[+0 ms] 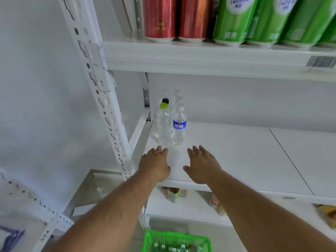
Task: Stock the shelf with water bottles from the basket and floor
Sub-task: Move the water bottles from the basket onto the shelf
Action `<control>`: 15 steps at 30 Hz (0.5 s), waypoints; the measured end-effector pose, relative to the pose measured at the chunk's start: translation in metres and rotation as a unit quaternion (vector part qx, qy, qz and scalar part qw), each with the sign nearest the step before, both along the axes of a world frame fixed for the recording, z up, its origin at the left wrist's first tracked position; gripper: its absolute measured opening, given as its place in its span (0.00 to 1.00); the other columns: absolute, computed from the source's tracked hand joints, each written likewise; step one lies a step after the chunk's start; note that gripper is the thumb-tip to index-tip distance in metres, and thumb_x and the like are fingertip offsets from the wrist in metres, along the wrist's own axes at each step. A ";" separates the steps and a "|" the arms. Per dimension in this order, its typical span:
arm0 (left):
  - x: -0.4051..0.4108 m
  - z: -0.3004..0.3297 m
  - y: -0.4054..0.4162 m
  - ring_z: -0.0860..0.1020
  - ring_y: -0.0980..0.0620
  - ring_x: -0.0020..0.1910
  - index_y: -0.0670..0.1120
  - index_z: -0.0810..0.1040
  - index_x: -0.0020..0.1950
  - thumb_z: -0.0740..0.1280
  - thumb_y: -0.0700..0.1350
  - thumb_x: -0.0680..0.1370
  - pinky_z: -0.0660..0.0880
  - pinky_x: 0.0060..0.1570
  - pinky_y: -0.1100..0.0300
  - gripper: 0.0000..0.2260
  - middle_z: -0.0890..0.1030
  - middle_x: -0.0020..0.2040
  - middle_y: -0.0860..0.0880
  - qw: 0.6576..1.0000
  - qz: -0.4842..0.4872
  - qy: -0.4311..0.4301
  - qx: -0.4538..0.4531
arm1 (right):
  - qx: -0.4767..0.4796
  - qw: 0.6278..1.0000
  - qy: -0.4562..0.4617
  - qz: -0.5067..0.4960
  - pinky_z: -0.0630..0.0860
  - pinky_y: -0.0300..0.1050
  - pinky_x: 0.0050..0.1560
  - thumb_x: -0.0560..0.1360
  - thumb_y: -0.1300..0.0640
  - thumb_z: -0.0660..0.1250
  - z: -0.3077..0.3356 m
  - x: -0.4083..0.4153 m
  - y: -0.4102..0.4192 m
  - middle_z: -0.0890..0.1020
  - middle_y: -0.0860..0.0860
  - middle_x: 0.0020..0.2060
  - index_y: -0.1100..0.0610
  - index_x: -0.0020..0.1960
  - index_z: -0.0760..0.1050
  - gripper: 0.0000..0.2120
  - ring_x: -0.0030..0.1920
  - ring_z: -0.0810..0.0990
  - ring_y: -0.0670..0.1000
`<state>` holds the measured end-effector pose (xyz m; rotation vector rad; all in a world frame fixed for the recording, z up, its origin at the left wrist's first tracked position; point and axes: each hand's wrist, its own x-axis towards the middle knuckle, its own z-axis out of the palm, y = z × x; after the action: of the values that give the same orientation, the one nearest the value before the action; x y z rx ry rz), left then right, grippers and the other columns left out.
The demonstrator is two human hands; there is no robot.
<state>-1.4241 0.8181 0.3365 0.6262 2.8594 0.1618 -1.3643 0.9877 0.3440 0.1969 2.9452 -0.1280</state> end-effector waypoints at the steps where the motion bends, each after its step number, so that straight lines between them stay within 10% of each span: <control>1: 0.010 0.001 -0.001 0.55 0.46 0.79 0.51 0.52 0.80 0.61 0.54 0.79 0.58 0.75 0.47 0.32 0.52 0.81 0.49 1.000 0.002 -0.003 0.000 | 0.004 1.000 0.000 0.007 0.49 0.53 0.79 0.81 0.41 0.56 0.000 0.009 -0.002 0.50 0.55 0.80 0.58 0.80 0.48 0.36 0.80 0.45 0.57; 15: 0.180 0.006 -0.003 0.59 0.47 0.77 0.51 0.57 0.79 0.62 0.51 0.78 0.63 0.71 0.49 0.30 0.55 0.81 0.50 0.999 0.036 -0.031 0.011 | -0.056 0.997 -0.002 0.057 0.53 0.52 0.78 0.81 0.41 0.56 -0.005 0.166 -0.004 0.53 0.55 0.80 0.58 0.80 0.49 0.36 0.80 0.51 0.56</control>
<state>-1.2438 0.8151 0.3428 0.5125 2.8255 0.2207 -1.1987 0.9836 0.3388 0.0141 2.9255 -0.2756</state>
